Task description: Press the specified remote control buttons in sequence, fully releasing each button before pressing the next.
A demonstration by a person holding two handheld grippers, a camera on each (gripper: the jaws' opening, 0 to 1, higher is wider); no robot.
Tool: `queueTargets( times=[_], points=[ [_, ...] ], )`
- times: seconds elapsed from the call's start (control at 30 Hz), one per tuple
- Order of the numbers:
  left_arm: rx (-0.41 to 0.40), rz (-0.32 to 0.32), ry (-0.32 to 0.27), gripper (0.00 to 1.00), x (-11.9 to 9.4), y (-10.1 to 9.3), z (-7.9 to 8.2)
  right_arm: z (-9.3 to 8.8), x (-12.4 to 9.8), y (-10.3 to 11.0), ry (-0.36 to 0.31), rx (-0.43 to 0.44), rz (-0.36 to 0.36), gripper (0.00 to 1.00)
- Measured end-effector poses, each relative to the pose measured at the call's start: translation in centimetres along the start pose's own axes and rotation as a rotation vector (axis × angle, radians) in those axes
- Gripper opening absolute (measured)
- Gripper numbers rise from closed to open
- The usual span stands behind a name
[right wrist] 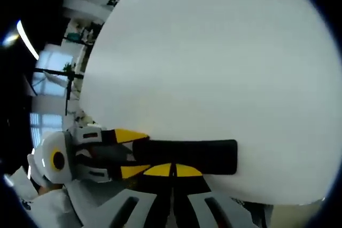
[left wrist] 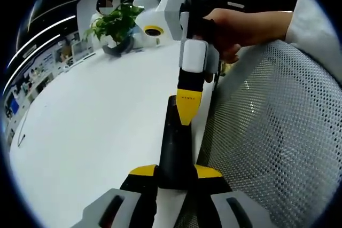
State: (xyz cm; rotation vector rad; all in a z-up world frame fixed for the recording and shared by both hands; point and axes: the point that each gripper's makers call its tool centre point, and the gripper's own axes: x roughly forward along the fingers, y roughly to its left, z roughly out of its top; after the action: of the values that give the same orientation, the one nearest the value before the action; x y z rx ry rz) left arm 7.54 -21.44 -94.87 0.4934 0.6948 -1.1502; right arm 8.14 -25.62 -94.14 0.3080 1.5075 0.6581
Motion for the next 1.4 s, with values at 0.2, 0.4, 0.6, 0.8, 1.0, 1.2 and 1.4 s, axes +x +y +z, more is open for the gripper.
queueTargets(
  times=[0.2,0.4,0.6,0.8,1.0,1.2,1.4],
  points=[
    [-0.001,0.001,0.001,0.25,0.0,0.0,0.0,-0.1,0.1,0.1,-0.010,-0.066,-0.038,0.00],
    [0.002,-0.002,-0.002,0.25,0.0,0.0,0.0,-0.3,0.2,0.1,-0.017,-0.192,-0.072,0.00],
    [0.001,-0.002,-0.002,0.25,0.0,0.0,0.0,-0.1,0.1,-0.1,-0.015,-0.133,-0.039,0.00],
    [0.000,-0.001,-0.004,0.25,0.0,0.0,0.0,-0.2,0.1,0.1,-0.018,-0.137,-0.044,0.00],
    [-0.002,0.001,-0.004,0.25,0.0,0.0,0.0,0.2,0.0,0.5,-0.037,-0.144,-0.031,0.00],
    [-0.003,0.003,-0.004,0.25,0.0,0.0,0.1,1.5,0.1,1.7,-0.113,-0.131,0.032,0.00],
    [-0.004,0.003,-0.005,0.25,0.0,0.0,0.0,1.4,0.5,1.4,-0.102,-0.156,0.001,0.00]
  ],
)
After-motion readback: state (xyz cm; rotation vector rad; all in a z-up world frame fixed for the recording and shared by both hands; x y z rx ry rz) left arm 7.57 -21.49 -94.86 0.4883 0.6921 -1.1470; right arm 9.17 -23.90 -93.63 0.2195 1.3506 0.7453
